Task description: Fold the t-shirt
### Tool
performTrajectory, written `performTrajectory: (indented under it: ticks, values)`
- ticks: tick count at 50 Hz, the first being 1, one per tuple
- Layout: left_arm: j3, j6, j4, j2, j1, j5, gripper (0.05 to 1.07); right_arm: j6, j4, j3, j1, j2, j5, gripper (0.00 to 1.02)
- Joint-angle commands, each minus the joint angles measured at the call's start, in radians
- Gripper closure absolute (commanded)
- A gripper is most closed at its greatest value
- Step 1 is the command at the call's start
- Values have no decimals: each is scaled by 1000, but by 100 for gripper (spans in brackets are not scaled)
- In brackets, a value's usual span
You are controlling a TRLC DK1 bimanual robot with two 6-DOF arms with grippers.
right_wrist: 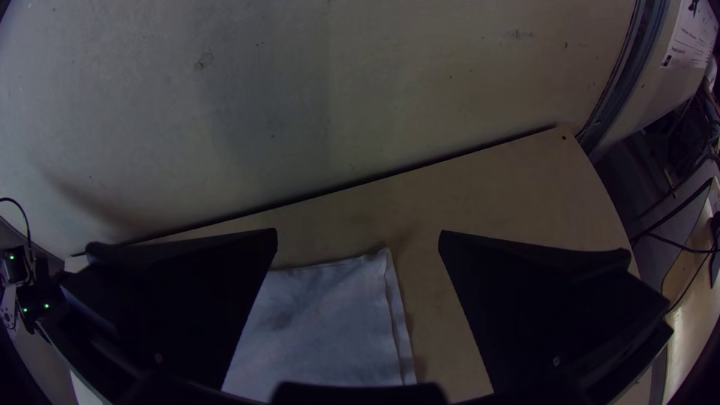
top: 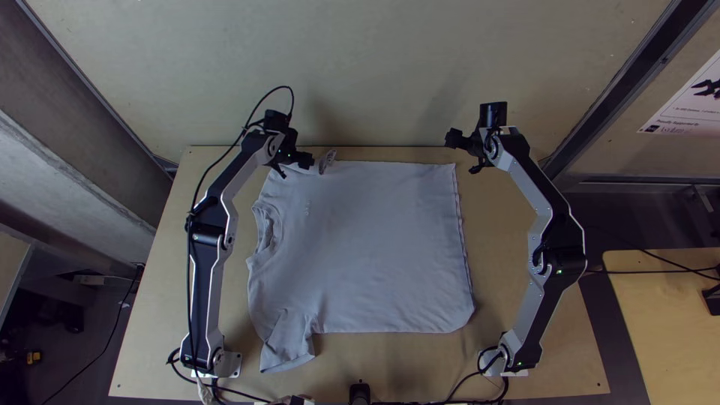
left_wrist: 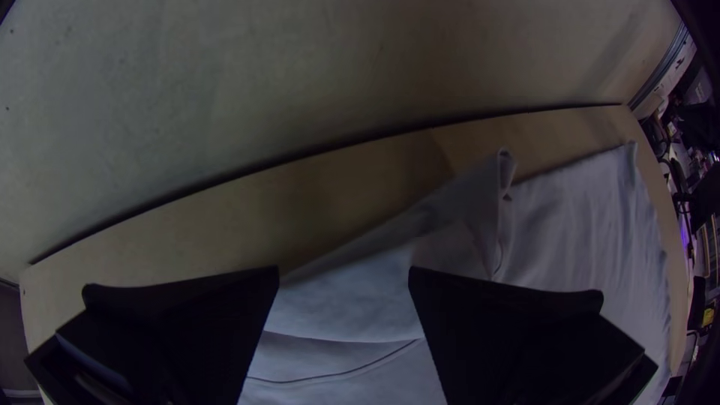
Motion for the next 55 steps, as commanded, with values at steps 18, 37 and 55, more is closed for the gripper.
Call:
performTrajectory:
  ticks: [18,37,55]
  values:
    - [42,33,28,52,0,0,54,36,-5,50,3,47,-4,4]
    - [41,68,-5,58,6,1,58,40,-5,70,-1,55,-4,4]
    - [41,103,-19,63,6,0,105,40,-25,132,3,86,-4,4]
